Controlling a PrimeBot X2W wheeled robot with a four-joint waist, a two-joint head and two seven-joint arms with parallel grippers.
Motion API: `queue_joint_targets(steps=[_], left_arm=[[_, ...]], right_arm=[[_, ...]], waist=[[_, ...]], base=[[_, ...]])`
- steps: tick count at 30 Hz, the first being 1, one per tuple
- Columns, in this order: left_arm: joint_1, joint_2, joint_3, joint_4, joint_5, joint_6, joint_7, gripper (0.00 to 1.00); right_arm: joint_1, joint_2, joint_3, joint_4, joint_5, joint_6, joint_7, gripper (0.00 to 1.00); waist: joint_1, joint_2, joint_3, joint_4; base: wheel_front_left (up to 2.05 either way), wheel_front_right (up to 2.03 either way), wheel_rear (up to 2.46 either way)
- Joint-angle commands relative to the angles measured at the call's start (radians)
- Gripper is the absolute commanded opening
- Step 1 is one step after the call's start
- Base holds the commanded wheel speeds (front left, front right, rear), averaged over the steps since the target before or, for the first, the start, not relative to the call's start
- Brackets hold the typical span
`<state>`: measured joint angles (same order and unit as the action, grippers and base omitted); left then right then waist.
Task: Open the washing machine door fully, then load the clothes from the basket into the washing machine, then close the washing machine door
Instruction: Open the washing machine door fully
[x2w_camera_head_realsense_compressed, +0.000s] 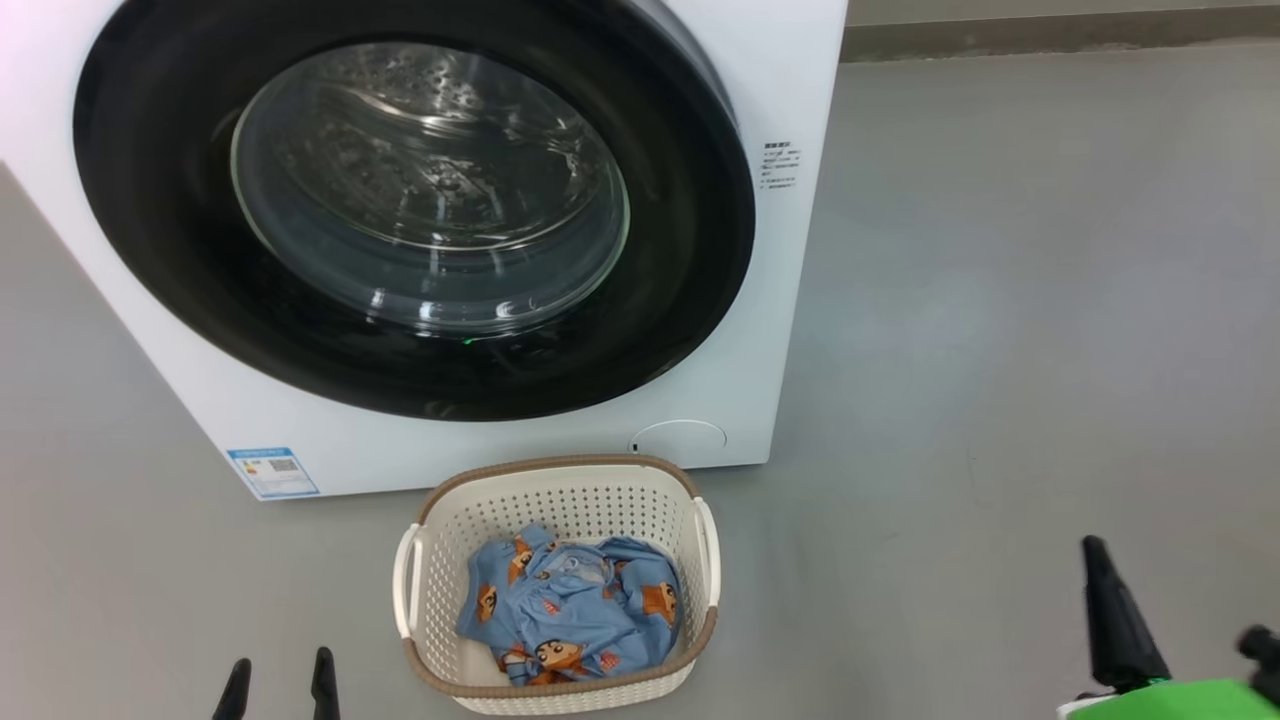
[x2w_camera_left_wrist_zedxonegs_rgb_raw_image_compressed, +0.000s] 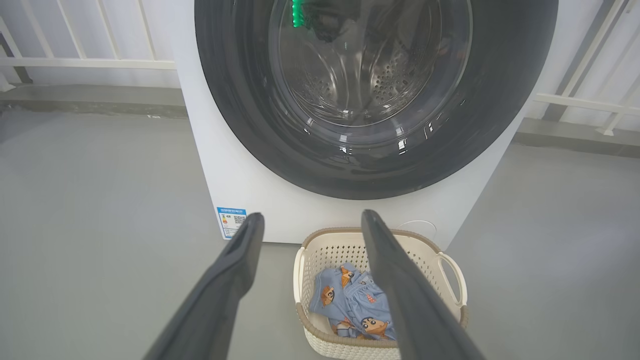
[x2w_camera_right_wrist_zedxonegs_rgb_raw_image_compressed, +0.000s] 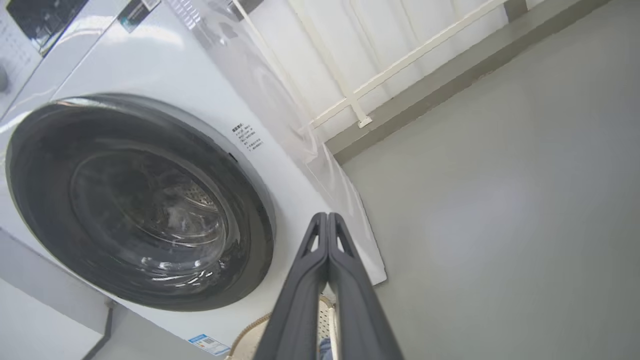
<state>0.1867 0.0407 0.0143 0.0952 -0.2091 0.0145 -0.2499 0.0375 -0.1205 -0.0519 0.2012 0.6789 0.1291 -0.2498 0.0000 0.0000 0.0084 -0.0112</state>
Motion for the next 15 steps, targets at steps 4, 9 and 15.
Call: queue_joint_targets(steps=[4, 9, 15], left_arm=[[-0.017, 0.009, 0.020, -0.038, 0.002, 0.004, -0.012, 1.00], [-0.015, 0.009, 0.000, -0.053, 0.004, 0.005, -0.012, 1.00], [-0.028, 0.009, -0.042, -0.072, 0.007, 0.016, -0.012, 1.00]], right_arm=[[-0.071, -0.035, -0.018, 0.017, 0.284, 0.002, -0.012, 0.00], [-0.118, -0.113, -0.009, 0.061, 0.550, 0.002, -0.008, 0.00], [-0.194, -0.231, -0.029, 0.101, 0.830, 0.002, 0.078, 0.00]], waist=[[0.0000, 0.0000, 0.009, 0.024], [0.0000, 0.0000, 0.037, 0.050], [0.0000, 0.0000, 0.107, 0.081]], base=[[0.00, 0.00, 0.00], [0.00, 0.00, 0.00], [0.00, 0.00, 0.00]])
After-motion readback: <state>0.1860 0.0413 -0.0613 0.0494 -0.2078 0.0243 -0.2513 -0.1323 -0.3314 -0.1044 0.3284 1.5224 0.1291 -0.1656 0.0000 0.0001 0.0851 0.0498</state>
